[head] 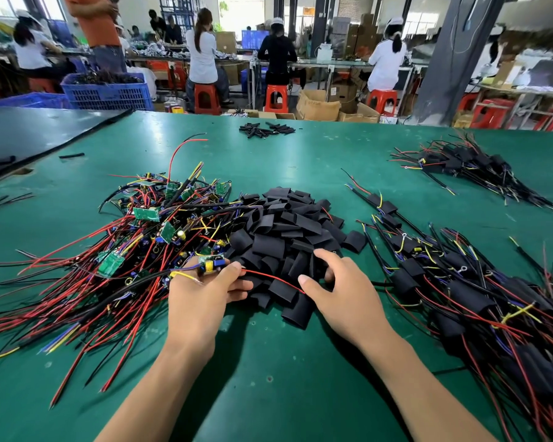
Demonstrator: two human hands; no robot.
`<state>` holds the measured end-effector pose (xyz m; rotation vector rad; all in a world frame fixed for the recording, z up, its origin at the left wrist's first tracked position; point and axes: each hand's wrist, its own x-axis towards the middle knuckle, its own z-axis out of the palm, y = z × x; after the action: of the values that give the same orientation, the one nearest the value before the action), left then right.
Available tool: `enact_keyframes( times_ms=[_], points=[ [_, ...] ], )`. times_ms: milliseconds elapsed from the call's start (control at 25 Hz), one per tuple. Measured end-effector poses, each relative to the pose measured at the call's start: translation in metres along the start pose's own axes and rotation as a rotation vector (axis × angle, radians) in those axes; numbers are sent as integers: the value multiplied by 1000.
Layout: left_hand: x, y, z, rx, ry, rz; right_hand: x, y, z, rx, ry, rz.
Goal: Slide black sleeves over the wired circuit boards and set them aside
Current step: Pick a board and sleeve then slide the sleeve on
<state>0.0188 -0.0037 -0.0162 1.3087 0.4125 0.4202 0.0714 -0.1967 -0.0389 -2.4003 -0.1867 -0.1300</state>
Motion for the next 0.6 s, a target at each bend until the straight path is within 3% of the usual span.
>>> enact_keyframes(
  times_ms=[600],
  points=[
    [-2,3,0,-148,-31,42,1,-7,-7,422,533,-8]
  ],
)
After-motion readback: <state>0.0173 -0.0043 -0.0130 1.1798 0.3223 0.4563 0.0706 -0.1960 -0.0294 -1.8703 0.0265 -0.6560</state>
